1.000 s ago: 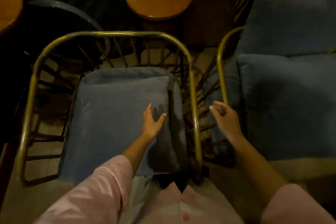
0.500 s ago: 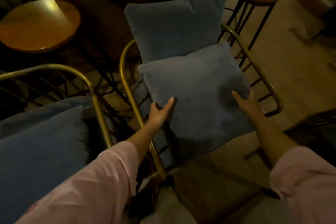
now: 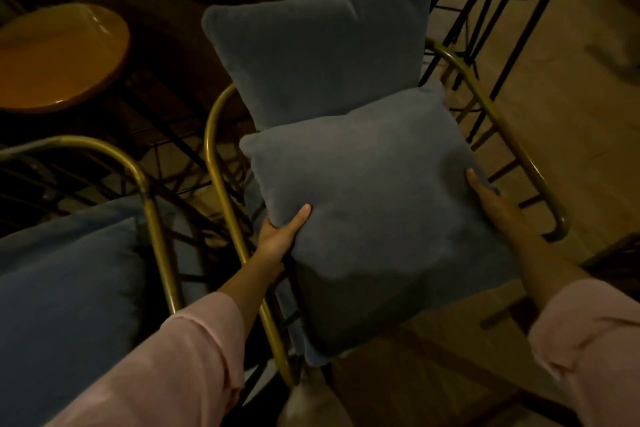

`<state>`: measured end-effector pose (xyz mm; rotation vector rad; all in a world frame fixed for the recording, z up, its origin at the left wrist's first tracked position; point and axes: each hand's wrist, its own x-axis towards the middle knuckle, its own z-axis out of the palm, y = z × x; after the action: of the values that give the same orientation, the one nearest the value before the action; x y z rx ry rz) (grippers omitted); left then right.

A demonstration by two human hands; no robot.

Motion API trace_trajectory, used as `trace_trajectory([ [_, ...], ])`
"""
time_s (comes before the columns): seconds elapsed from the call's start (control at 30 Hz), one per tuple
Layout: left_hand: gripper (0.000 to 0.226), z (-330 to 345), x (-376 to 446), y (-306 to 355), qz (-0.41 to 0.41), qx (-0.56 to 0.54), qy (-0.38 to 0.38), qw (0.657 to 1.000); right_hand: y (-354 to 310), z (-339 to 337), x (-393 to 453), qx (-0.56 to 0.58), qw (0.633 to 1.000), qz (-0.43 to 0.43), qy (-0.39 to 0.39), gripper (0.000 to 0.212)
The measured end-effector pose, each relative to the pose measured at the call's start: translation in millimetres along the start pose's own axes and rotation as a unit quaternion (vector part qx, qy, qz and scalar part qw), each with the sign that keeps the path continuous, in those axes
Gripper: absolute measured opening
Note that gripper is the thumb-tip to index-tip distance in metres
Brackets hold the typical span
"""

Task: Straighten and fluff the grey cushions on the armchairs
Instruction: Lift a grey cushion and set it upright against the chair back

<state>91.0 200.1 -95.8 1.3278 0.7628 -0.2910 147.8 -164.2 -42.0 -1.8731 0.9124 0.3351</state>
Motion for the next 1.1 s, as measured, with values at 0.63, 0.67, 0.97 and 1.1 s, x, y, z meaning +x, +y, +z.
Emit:
trace_trajectory([
  [0.63, 0.045, -262, -98, 164, 0.155, -0.001, 0.11, 0.982, -84, 141, -208, 0.178, 0.946, -0.094, -0.253, 0.062],
  [0.67, 0.041, -288, -104, 171, 0.164, -0.006, 0.117, 0.979, -92, 161, -219, 0.173, 0.94, -0.095, -0.28, 0.087],
  [0.97, 0.065, -520, -141, 214, 0.222, 0.025, 0.241, 0.944, -173, 354, -352, 0.14, 0.901, -0.212, -0.352, 0.087],
  [1.1, 0.071, -601, -134, 237, 0.241, 0.037, 0.228, 0.943, -203, 443, -391, 0.146, 0.899, -0.23, -0.343, 0.11],
])
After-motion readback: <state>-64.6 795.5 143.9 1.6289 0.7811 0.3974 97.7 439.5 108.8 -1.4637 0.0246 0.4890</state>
